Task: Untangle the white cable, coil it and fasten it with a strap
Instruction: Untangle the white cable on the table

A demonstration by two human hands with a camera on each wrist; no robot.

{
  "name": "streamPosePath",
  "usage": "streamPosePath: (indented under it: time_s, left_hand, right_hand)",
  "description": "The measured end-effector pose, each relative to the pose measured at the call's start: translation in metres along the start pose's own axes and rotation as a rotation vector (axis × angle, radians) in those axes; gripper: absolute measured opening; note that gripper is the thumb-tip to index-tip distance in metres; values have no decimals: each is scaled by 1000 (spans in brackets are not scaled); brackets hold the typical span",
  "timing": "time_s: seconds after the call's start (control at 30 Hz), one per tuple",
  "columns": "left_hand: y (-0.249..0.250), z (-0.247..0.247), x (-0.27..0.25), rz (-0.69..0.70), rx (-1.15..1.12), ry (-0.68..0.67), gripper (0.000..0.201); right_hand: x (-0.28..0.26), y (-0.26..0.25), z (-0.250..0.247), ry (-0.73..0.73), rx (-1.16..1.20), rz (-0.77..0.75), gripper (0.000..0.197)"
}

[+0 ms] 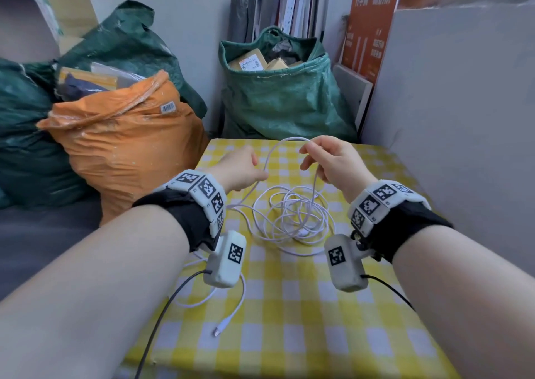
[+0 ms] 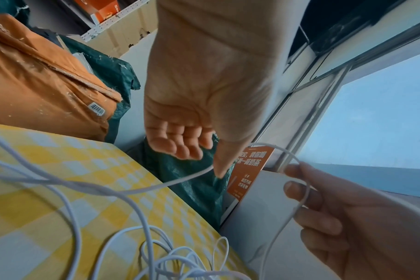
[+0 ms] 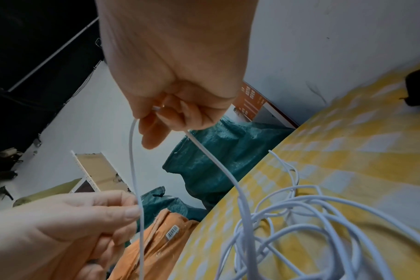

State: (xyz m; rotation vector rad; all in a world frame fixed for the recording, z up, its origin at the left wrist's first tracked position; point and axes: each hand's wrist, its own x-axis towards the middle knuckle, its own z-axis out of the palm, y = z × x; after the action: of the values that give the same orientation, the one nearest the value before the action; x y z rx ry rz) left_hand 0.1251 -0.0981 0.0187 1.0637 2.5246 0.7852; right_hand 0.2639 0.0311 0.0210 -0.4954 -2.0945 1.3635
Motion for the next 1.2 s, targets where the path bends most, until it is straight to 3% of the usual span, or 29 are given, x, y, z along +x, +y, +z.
streamPosePath:
  time_s: [0.07,0.17,0.37,0.47,0.53,0.63,0.77,0.87,0.93,1.07,1.2]
  left_hand:
    - [1,0,0,-30,-23,-94,27]
    - [3,0,-3,-13,25,-245,13]
    - [-13,-20,-1,-103,446,-25,23]
    - [-27,-27,1,-163,509,55,25]
    - [-26,-28,0,-123,474,64,24]
    - [-10,-30,-7,33,365,63,22]
    - [9,-26,-11,218,220,8,22]
    - [25,-21,-16,319,87,-11,23]
    - [28,-23,-19,325,64,17,22]
    - [6,-33,-14,156,64,92,17]
    - [-15,-35,-9,-38,-159,83,17]
  right_hand:
    - [-2,-3,-1,2,63,1,24]
    - [-3,-7,-3,22,126,4,23]
    - [3,2,-16,284,105,36,22]
    - [5,10,-25,434,-24,116,19]
    - [7,14,-30,448,-236,175,24]
    - [4,9,-31,367,-620,196,45]
    - [-4,-12,-4,106,-744,-216,64]
    - [-6,-21,15,-131,-782,-271,47]
    - [-8,-24,15,-146,-659,-233,22]
    - [-3,-15,-10,98,-404,-79,20]
    - [1,-2,-42,385,-427,83,23]
